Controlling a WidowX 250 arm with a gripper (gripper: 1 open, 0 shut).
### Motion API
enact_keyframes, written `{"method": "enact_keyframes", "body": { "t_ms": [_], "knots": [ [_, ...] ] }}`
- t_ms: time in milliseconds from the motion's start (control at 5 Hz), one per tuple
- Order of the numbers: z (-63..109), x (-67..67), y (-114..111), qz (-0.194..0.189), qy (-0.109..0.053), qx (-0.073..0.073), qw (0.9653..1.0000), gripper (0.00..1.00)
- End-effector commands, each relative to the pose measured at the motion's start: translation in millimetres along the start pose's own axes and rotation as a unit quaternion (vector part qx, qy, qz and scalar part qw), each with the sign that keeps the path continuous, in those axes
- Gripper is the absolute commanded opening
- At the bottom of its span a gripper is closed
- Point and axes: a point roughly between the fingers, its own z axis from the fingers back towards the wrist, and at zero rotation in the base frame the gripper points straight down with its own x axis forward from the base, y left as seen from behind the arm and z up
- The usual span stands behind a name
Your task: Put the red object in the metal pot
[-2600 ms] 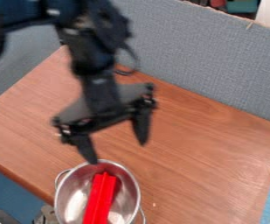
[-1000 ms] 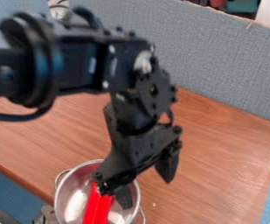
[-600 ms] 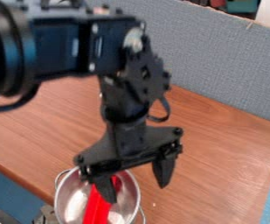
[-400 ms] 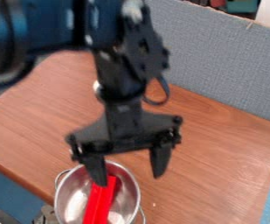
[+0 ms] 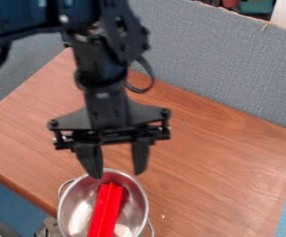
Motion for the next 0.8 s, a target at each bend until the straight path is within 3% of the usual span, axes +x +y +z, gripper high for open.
{"method": "enact_keyframes", "body": {
  "t_ms": [0, 200, 400, 600],
  "knots": [
    [-25.2, 18.1, 21, -0.058, 0.001, 0.001, 0.9983, 1.00],
    [-46.5, 32.7, 33, -0.126, 0.006, 0.003, 0.9920, 1.00],
    [-54.3, 46.8, 17, -0.187, 0.009, 0.011, 0.9822, 1.00],
    [-63.2, 53.8, 1, -0.231, 0.025, 0.033, 0.9721, 1.00]
  ]
}}
